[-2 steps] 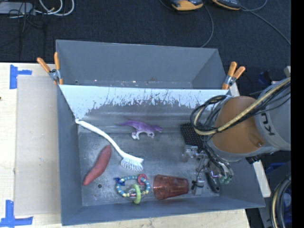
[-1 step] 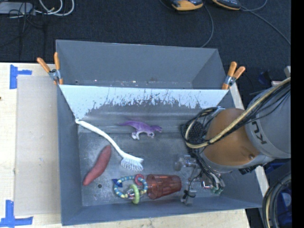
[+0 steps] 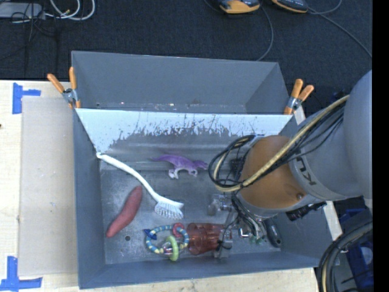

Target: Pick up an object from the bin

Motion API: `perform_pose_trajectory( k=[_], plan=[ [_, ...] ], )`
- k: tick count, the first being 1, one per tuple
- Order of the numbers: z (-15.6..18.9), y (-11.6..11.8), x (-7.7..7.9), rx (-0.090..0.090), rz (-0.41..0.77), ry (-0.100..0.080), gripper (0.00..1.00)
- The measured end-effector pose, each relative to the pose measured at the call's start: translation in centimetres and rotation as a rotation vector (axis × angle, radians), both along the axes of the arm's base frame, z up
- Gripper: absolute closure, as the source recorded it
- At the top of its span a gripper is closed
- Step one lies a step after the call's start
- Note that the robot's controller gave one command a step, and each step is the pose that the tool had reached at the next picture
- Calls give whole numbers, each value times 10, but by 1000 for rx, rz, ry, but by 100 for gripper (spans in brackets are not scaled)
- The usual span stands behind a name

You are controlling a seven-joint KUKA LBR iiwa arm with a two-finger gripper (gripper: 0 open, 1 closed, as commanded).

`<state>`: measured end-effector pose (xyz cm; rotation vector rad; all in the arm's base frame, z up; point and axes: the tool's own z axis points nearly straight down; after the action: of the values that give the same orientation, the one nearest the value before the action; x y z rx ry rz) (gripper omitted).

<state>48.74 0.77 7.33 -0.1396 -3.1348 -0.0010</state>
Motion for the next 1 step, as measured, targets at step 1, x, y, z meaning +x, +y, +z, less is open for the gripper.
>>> perform_pose_trajectory(
  k=[1],
  plan=[
    [-4,33,7,1,100,3,100]
  ],
)
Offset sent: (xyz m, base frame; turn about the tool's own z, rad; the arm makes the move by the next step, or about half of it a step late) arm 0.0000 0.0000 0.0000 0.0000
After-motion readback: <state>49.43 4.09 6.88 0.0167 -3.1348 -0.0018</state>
